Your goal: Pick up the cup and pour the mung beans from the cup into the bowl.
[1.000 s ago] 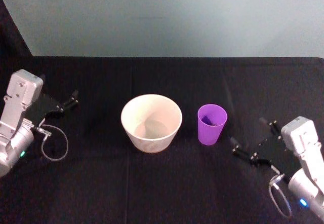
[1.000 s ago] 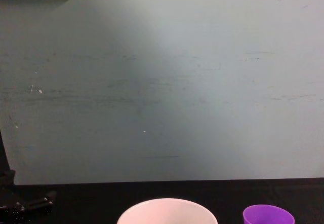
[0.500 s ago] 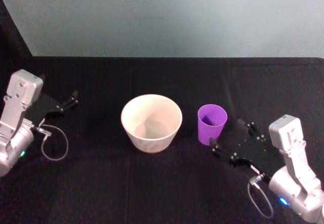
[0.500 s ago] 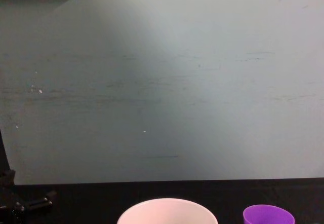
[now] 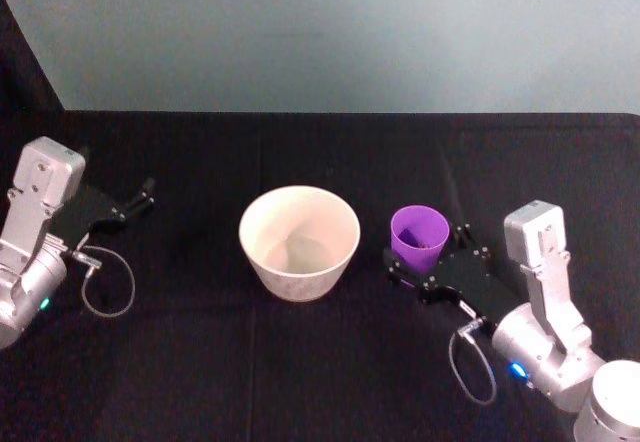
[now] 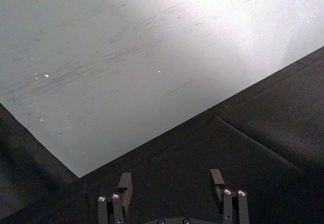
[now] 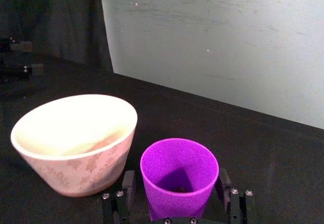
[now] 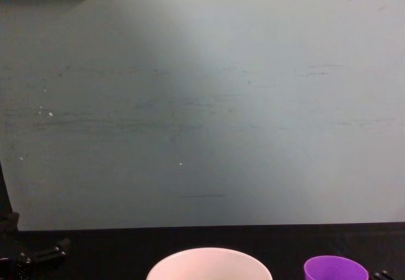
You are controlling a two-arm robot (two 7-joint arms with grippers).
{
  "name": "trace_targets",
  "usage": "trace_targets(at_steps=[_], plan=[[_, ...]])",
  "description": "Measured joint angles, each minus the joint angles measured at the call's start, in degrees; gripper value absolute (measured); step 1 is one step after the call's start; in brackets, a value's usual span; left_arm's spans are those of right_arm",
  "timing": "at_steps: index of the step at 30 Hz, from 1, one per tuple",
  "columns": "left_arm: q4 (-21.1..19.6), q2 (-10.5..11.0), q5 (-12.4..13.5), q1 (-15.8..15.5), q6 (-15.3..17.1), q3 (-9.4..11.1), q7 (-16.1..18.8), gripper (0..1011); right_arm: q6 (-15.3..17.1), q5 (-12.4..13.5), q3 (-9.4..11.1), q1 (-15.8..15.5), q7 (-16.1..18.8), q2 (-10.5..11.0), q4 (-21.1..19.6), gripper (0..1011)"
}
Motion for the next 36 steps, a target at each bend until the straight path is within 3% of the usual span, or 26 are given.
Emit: trace_targets(at_steps=[18, 22, 29, 36], plan=[[0.00, 0.00, 0.00, 0.00, 0.00, 0.00, 0.00, 1000, 1.08, -1.77, 1.41, 2.32, 0.42, -4.95, 4.49, 1000], [0.00, 0.00, 0.00, 0.00, 0.00, 0.00, 0.00, 1000, 1.08, -2.11, 1.93, 2.28, 0.45, -5.49, 4.65, 947], [0.00, 0.00, 0.00, 0.00, 0.00, 0.00, 0.00, 1000, 1.26, -2.27, 3.06, 1.62, 1.01, -5.88, 3.82, 751], [0.00, 0.00, 0.00, 0.00, 0.00, 0.00, 0.00, 1000, 1.79, -2.54, 4.42, -0.02, 1.63, -5.56, -0.25, 731]])
